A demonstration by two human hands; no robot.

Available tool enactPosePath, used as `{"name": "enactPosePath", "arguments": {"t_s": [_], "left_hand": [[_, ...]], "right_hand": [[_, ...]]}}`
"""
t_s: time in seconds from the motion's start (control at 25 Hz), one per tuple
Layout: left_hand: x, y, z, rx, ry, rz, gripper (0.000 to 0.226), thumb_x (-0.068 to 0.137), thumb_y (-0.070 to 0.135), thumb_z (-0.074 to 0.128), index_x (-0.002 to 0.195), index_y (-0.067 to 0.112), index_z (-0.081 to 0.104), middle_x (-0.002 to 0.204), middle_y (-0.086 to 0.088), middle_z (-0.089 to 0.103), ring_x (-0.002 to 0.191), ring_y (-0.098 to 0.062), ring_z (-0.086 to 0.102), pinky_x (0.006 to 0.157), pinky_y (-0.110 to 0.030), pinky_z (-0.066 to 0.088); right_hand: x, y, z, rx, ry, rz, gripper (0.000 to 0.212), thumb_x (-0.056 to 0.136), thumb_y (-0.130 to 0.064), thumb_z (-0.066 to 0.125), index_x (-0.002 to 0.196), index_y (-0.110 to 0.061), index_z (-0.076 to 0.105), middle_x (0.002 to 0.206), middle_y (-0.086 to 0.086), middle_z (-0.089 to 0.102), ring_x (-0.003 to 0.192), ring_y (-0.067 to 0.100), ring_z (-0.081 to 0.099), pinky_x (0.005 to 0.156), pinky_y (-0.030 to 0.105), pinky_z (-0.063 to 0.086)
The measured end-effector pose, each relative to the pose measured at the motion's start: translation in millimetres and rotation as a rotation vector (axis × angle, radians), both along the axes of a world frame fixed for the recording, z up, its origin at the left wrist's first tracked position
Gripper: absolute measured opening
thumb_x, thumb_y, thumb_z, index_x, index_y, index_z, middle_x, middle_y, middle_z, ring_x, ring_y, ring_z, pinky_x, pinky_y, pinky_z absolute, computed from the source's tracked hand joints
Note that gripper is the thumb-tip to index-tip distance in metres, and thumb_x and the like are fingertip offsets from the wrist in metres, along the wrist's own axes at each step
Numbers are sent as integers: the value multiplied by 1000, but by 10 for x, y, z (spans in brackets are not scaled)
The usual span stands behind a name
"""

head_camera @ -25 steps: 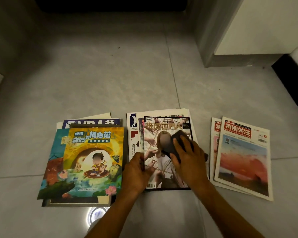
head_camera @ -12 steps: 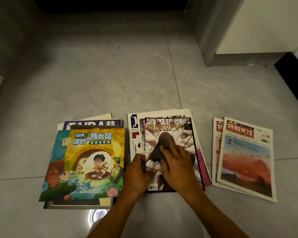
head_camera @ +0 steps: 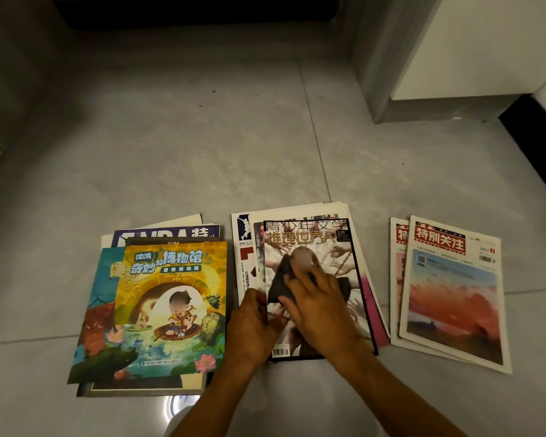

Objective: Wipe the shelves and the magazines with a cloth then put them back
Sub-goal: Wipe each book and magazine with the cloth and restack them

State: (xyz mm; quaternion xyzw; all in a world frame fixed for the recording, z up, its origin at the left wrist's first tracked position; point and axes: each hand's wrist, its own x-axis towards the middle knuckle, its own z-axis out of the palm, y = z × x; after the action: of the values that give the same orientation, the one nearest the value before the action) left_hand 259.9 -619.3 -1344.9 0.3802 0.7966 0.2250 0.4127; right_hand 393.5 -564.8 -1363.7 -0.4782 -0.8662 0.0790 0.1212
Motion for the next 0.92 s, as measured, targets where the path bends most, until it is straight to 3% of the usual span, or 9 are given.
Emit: {"name": "enactPosePath", "arguments": {"t_s": [0.08,0.24,0.28,0.48,0.6,0.68,0.84,0.92], "left_hand": [[-7,18,12,-36,1,2,31,79,24,77,96,21,51,115,-4,65,100,-18,62,77,-26,51],[-11,30,31,-67,-2,16,27,79,24,76,90,21,51,116,-4,64,105,-22,62,69,-20,48],[-9,33,35,-65,-2,21,27,79,24,76,90,21,51,114,-2,63,105,-21,61,69,-20,47],[-16,46,25,-67,22,5,28,79,25,76,86,23,49,107,-1,64,94,-15,60,74,-22,49],[-16,39,-3,-81,21,19,28,78,27,77,88,22,51,112,-3,65,100,-20,62,63,-15,46],[-3,24,-10,-78,23,29,27,79,26,76,89,20,52,111,-1,63,104,-20,61,56,-9,40],[-12,22,-29,-27,39,-8,25,80,24,75,87,20,52,96,7,59,98,-13,61,60,-8,41],[-18,24,-52,-9,26,-7,24,80,23,75,86,21,52,98,7,59,96,-11,59,60,-8,42]], "right_hand": [[181,217,5,-68,-9,77,38,84,-38,68,119,-24,61,126,5,60,118,28,52,97,46,46],[309,599,-40,-241,179,-497,54,90,-31,62,140,-28,41,130,10,52,120,32,48,98,40,39],[162,564,8,-222,185,-504,58,87,-28,65,140,-28,41,129,10,54,119,32,48,98,42,42],[-95,395,9,2,23,163,65,71,-20,81,130,-21,56,124,3,64,114,32,57,93,49,47],[91,832,-47,-104,95,-65,56,83,-19,70,136,-22,52,131,2,60,117,32,52,96,46,41],[-36,761,-10,-127,139,-194,58,82,-17,71,136,-22,52,132,1,60,119,32,49,97,46,40],[-334,496,51,-92,86,96,61,80,-17,72,137,-26,50,137,-4,55,120,27,49,99,44,38],[-415,856,35,-133,77,64,57,87,-19,66,140,-29,47,142,-7,50,123,25,43,102,40,31]]}}
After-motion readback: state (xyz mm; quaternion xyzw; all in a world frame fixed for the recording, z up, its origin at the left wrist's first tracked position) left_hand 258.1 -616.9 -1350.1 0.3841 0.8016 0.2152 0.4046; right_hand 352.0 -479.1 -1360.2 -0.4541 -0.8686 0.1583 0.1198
